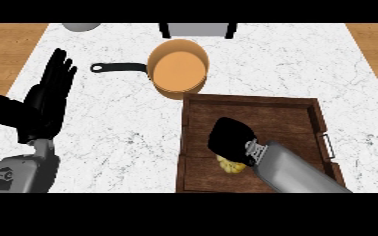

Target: Pick the squash from the tray and place it in the pot

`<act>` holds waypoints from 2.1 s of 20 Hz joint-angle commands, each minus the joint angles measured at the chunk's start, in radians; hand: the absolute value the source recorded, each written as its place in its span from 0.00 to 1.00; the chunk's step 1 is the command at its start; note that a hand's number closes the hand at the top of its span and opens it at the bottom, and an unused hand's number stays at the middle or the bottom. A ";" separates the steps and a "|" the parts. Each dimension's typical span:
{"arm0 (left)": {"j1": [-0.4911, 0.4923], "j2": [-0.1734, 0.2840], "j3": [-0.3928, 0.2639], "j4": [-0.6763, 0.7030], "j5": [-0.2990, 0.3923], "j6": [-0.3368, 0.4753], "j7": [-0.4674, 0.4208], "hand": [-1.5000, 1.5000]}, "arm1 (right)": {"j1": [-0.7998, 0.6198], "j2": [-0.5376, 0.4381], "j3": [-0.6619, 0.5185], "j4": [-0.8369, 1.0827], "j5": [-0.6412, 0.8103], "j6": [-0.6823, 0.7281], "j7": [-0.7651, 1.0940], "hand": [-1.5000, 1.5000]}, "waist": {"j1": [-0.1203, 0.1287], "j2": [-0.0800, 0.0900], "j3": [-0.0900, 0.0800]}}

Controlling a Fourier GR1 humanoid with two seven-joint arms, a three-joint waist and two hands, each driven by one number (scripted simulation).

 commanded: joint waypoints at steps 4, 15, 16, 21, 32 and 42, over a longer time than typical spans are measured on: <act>-0.031 -0.008 0.015 -0.042 -0.031 0.020 0.061 0.50 | 0.028 0.013 0.009 0.098 0.087 -0.115 -0.124 1.00 | 0.001 0.001 0.001; -0.029 -0.003 0.028 -0.018 0.000 -0.028 0.039 0.50 | 0.154 0.342 -0.237 0.031 -0.125 -0.135 0.351 1.00 | 0.022 0.003 0.008; -0.028 -0.001 0.022 -0.009 -0.008 -0.032 0.032 0.50 | 0.150 0.343 -0.242 0.030 -0.143 -0.163 0.391 1.00 | 0.033 0.010 0.006; -0.045 -0.013 0.004 -0.006 0.003 -0.048 0.038 0.50 | 0.126 0.345 -0.216 -0.016 -0.251 -0.305 0.608 1.00 | 0.085 0.007 0.003; -0.065 -0.027 -0.032 0.014 -0.014 -0.054 0.047 0.50 | -0.119 0.346 -0.197 -0.182 -0.228 -0.816 1.084 1.00 | 0.109 -0.015 -0.002; -0.110 -0.041 -0.037 0.047 -0.024 -0.047 0.042 0.50 | -0.469 0.346 -0.159 -0.026 -0.156 -1.008 1.531 1.00 | 0.108 0.004 -0.005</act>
